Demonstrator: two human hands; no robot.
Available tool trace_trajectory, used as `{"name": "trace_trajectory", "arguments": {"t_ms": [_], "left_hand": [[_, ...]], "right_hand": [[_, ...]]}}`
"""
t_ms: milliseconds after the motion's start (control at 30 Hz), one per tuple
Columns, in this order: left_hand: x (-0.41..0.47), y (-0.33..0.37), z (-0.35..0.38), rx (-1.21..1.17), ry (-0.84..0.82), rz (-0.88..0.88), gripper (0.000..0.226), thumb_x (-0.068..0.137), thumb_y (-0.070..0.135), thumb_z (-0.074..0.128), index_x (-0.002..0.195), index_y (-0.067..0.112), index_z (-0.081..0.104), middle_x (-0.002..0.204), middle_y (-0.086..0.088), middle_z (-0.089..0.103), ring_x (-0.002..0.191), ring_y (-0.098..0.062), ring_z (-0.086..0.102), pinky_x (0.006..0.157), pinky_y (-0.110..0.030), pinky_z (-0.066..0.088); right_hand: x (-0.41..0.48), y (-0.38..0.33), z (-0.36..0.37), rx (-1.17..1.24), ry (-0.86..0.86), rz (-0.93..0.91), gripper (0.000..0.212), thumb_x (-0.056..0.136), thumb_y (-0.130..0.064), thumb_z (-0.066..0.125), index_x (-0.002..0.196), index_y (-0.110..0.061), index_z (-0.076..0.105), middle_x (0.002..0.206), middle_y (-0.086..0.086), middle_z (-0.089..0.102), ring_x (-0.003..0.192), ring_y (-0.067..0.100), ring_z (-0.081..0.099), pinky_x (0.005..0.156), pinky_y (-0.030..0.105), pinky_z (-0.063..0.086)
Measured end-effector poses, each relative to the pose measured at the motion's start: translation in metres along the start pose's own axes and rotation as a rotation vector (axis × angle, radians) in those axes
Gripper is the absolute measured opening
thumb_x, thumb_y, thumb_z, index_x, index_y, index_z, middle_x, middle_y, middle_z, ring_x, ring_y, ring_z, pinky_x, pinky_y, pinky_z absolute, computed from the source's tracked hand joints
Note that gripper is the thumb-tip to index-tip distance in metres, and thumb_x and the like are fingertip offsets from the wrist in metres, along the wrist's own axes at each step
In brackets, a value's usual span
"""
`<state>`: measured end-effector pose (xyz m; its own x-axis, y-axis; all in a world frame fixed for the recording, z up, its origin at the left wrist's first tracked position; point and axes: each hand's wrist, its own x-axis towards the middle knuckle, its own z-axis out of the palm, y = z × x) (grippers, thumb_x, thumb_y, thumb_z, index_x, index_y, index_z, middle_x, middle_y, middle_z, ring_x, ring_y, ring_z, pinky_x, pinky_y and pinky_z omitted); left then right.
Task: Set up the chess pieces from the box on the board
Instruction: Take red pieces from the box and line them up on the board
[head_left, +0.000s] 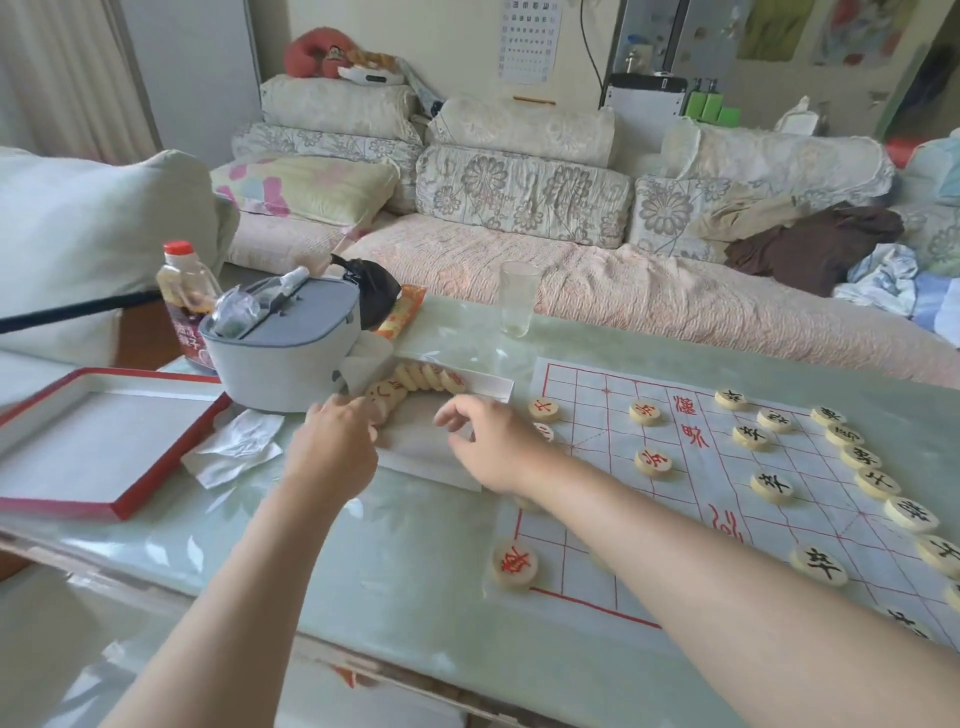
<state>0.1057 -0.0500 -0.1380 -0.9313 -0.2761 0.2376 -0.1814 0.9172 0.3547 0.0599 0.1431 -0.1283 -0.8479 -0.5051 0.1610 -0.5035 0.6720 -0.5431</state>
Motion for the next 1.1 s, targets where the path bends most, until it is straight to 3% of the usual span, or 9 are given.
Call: {"name": "trace_trajectory", "arguments": {"t_ms": [133, 200, 333, 433, 700, 800, 933, 1100], "left_hand": [[0.009, -0.037, -0.007, 0.003, -0.020, -0.063, 0.042, 0.086, 0.002, 0.046, 0.116, 0.025, 0.064, 0.108, -0.006, 0.057, 0.104, -0.028, 0.053, 0.086, -0.043, 0.051], [0.012, -0.048, -0.006, -0.032, -0.025, -0.058, 0.039, 0.087, 0.004, 0.050, 0.112, 0.029, 0.067, 0.109, -0.005, 0.058, 0.105, -0.027, 0.055, 0.088, -0.040, 0.051], [0.019, -0.053, 0.001, -0.002, -0.046, -0.007, 0.030, 0.092, 0.016, 0.050, 0.111, 0.032, 0.067, 0.110, -0.005, 0.053, 0.105, -0.027, 0.048, 0.087, -0.035, 0.046], [0.024, -0.050, 0.002, 0.010, -0.061, -0.009, 0.035, 0.092, 0.017, 0.047, 0.116, 0.035, 0.065, 0.111, -0.003, 0.049, 0.108, -0.027, 0.043, 0.090, -0.036, 0.045], [0.028, -0.036, 0.008, 0.160, -0.114, -0.027, 0.037, 0.094, 0.043, 0.035, 0.121, 0.034, 0.060, 0.119, -0.006, 0.041, 0.116, -0.028, 0.033, 0.095, -0.038, 0.033], [0.028, -0.028, 0.013, 0.298, -0.128, -0.073, 0.038, 0.093, 0.040, 0.033, 0.119, 0.031, 0.060, 0.122, -0.006, 0.037, 0.115, -0.028, 0.031, 0.096, -0.037, 0.027], [0.031, -0.015, 0.020, 0.382, -0.125, -0.069, 0.036, 0.091, 0.036, 0.039, 0.117, 0.029, 0.062, 0.124, -0.006, 0.038, 0.113, -0.027, 0.032, 0.095, -0.037, 0.025], [0.032, 0.001, 0.021, 0.326, -0.153, -0.016, 0.037, 0.089, 0.026, 0.036, 0.120, 0.030, 0.056, 0.124, -0.005, 0.045, 0.115, -0.027, 0.037, 0.096, -0.037, 0.027]], "right_hand": [[0.049, -0.021, 0.023, -0.159, -0.057, -0.043, 0.035, 0.092, -0.015, 0.054, 0.123, -0.028, 0.060, 0.133, -0.002, 0.057, 0.115, 0.021, 0.053, 0.099, 0.036, 0.045], [0.070, -0.029, 0.032, -0.260, -0.081, -0.073, 0.037, 0.091, -0.016, 0.057, 0.125, -0.031, 0.058, 0.137, -0.003, 0.052, 0.124, 0.025, 0.049, 0.104, 0.041, 0.041], [0.098, -0.041, 0.043, -0.456, -0.158, -0.169, 0.045, 0.089, -0.014, 0.061, 0.127, -0.036, 0.053, 0.133, -0.008, 0.049, 0.120, 0.026, 0.053, 0.093, 0.043, 0.046], [0.106, -0.041, 0.049, -0.547, -0.191, -0.245, 0.044, 0.091, -0.013, 0.060, 0.129, -0.033, 0.054, 0.132, -0.004, 0.051, 0.122, 0.026, 0.053, 0.087, 0.037, 0.040], [0.106, -0.026, 0.054, -0.495, -0.092, -0.324, 0.022, 0.093, -0.029, 0.060, 0.114, -0.028, 0.060, 0.118, -0.002, 0.057, 0.110, 0.026, 0.058, 0.087, 0.038, 0.044], [0.098, -0.014, 0.047, -0.432, -0.057, -0.303, 0.023, 0.088, -0.033, 0.065, 0.111, -0.029, 0.061, 0.116, -0.005, 0.058, 0.107, 0.026, 0.058, 0.090, 0.040, 0.047], [0.078, 0.002, 0.032, -0.407, -0.075, -0.212, 0.031, 0.086, -0.040, 0.066, 0.114, -0.031, 0.058, 0.119, -0.007, 0.058, 0.112, 0.020, 0.054, 0.085, 0.029, 0.037], [0.060, 0.018, 0.022, -0.392, -0.090, -0.126, 0.026, 0.087, -0.047, 0.063, 0.108, -0.032, 0.061, 0.114, -0.008, 0.062, 0.110, 0.019, 0.058, 0.089, 0.030, 0.044]]}}
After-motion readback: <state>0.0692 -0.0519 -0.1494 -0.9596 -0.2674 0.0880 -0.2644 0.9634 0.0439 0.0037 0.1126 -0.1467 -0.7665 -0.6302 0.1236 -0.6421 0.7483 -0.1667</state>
